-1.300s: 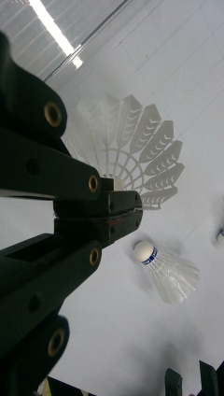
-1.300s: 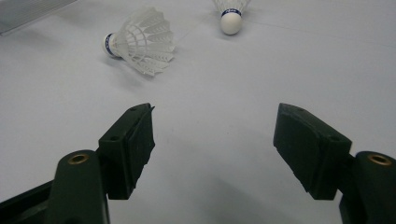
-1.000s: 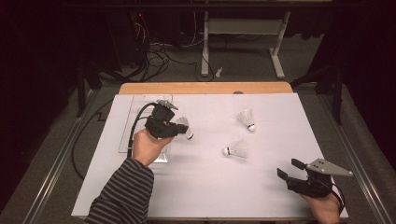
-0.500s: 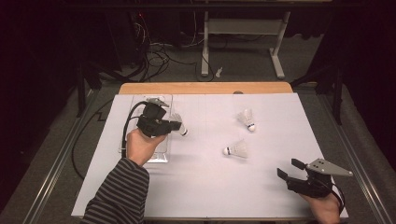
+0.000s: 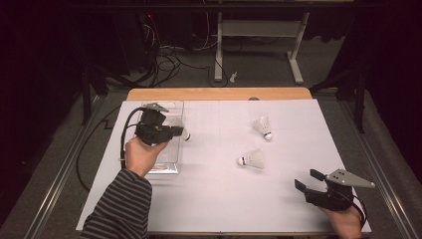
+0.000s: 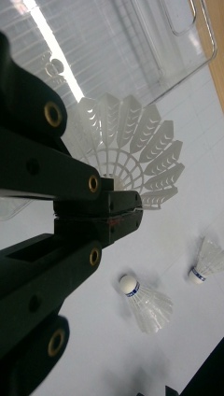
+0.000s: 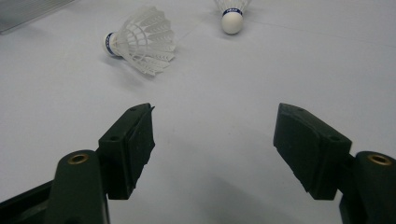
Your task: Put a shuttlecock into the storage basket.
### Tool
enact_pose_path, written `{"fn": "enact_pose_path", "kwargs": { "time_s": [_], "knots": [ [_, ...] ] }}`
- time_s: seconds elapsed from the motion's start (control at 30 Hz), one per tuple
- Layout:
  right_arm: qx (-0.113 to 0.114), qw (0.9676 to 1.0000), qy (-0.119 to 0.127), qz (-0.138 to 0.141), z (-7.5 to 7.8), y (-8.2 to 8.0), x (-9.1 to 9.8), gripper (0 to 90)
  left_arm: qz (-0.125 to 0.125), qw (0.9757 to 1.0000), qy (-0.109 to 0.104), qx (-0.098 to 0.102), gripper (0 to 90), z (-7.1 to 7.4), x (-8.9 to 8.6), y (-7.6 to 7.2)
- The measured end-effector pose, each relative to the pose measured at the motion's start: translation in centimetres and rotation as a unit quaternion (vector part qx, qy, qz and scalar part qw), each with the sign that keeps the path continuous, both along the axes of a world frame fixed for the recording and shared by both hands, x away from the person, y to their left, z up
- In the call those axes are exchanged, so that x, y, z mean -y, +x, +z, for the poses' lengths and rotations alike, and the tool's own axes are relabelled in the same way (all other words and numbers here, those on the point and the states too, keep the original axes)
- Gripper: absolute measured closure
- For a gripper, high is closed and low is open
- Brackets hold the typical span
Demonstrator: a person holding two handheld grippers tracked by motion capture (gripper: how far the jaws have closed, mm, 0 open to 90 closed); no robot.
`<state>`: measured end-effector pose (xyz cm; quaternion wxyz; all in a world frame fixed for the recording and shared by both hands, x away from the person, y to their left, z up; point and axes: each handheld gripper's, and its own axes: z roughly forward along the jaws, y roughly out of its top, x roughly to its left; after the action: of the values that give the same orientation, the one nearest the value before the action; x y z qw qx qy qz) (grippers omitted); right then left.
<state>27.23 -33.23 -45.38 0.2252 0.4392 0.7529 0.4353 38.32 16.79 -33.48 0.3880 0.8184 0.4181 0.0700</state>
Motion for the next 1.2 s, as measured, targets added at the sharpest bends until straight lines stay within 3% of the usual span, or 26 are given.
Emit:
{"fn": "enact_pose_path", "kwargs": {
  "time_s": [0.53,1.2],
  "knots": [
    [0.0,1.0,0.0,-0.001,0.0,0.1,0.0,29.3,0.041,0.9991,-0.011,0.003,89.1,0.1,-3.1,-0.4],
    [0.0,1.0,0.002,-0.001,0.0,0.1,0.1,29.3,0.073,0.9973,-0.002,-0.007,89.1,-0.3,-4.7,0.5]
  ]
}}
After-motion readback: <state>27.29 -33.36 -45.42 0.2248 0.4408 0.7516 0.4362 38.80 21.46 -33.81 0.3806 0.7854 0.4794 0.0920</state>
